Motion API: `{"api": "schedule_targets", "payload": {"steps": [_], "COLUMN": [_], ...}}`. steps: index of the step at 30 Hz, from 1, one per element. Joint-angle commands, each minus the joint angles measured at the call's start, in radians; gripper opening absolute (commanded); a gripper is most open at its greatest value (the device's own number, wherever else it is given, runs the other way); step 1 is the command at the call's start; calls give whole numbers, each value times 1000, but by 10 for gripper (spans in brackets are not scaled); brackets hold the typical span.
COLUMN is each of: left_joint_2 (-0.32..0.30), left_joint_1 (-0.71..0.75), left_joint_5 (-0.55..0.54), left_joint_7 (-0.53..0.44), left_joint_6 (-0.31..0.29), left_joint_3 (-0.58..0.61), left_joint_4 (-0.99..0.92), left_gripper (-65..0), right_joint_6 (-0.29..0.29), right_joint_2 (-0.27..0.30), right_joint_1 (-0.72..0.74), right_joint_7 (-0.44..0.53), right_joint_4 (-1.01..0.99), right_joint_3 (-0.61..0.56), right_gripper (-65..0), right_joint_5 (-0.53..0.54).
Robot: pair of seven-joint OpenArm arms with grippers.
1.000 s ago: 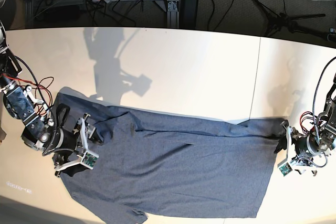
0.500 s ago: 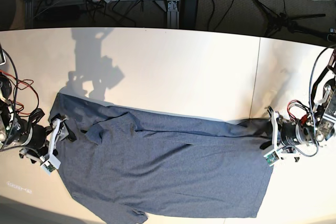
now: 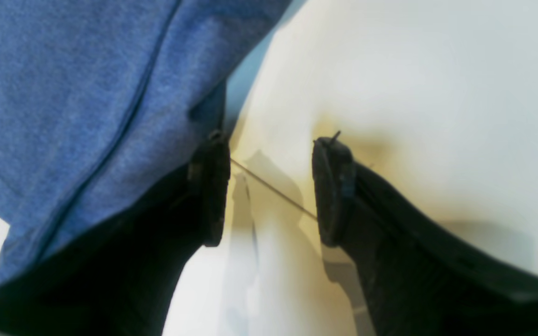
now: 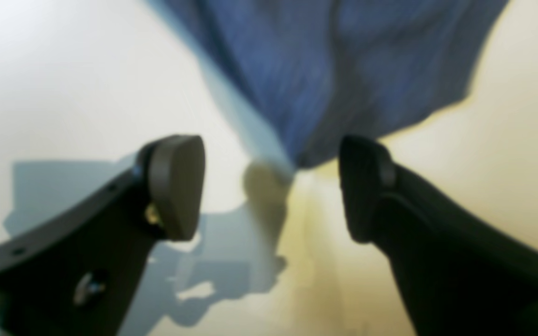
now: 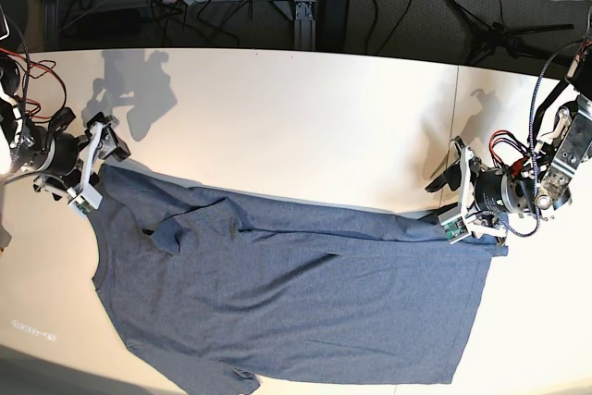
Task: Fold the T-shirt properly
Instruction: 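Regrasp the folded shirt edge with both grippers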
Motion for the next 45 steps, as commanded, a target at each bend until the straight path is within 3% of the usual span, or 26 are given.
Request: {"api": "schedule_targets", "payload": {"steps": [1,13,14,15,18,19,29,40,45], "left_joint_2": [-17,-16,-16,-16,-16,-16,-16,-16,-16], "left_joint_1": [-25,-25,-25,-25,-25,-25,-25,-25,-25], "left_joint_5": [-8,-8,-8,-8,-8,-8,-8,-8,-8], "left_joint_7": [-14,-15,-15,-15,-15,-15,-15,-22,-26], "left_joint_6": [-11,-11,-11,-11,-10,-10,-11,-11,-11], "left_joint_3": [-12,-12,-12,-12,-12,-12,-12,-12,-12], "left_joint_4": [14,14,14,14,14,14,14,14,14], "left_gripper": [-362,-362,-362,-362,-362,-362,-362,-362,-362], "right_joint_6": [13,12,12,12,11,11,11,8,8], "right_joint_2": [19,17,16,16,16,16,17,16,11], "right_joint_1": [15,18,18,18,18,18,18,24,42], "right_joint_7": [25,123,132,141,146,147,284,365,375], "right_joint_4": [11,6,4,3,3,3,3,3,-14], "right_joint_3": [15,14,14,14,14,14,14,14,14], "right_gripper": [-207,-208,-234,-304,-618,-650,-650,-650,-650], "right_joint_5": [-6,-78,-89,-103,-121,-126,-332,-455,-463]}}
